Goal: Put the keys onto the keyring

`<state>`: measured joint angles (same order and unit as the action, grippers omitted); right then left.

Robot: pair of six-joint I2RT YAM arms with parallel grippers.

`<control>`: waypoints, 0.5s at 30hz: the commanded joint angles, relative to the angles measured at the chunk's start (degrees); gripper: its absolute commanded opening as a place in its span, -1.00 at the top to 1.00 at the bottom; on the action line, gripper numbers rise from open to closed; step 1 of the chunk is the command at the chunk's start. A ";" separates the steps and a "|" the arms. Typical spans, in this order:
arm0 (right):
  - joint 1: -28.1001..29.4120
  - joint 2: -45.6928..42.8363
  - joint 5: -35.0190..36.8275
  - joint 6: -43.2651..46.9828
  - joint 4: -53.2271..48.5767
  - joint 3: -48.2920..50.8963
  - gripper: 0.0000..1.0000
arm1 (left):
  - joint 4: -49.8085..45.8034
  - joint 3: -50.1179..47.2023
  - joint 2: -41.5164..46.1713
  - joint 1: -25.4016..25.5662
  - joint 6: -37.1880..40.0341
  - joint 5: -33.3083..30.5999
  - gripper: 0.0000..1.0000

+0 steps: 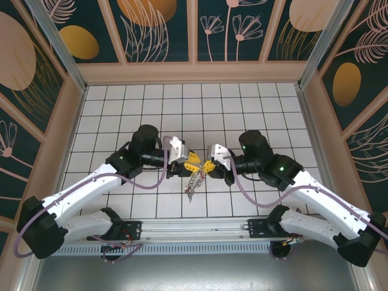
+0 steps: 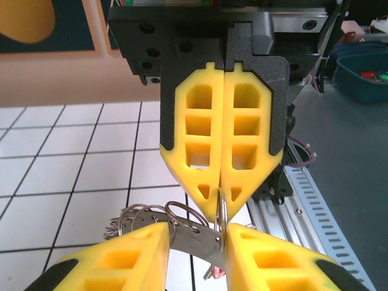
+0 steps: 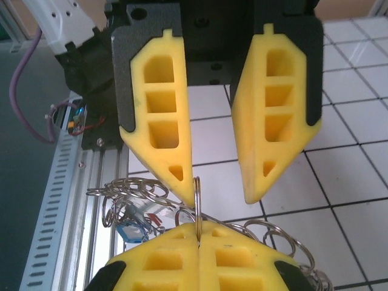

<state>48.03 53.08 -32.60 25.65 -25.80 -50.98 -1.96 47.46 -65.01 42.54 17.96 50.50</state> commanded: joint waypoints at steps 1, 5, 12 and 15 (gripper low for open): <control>1.57 1.29 0.58 1.33 -0.20 -2.45 1.00 | -3.89 1.93 -0.64 0.17 2.57 1.02 0.39; 2.06 2.11 1.55 1.41 -0.82 -2.94 1.00 | -4.01 2.22 -0.95 0.18 2.60 2.39 0.39; 2.24 2.50 2.23 1.18 -0.19 -3.01 1.00 | -4.48 2.61 -2.52 0.20 1.81 4.15 0.45; 2.24 1.56 2.01 0.65 2.17 -2.23 1.00 | -3.50 2.47 -3.65 0.28 1.29 5.41 0.50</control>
<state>49.74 55.77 -30.59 26.30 -27.22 -51.46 -5.15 48.56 -67.64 42.57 19.20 53.06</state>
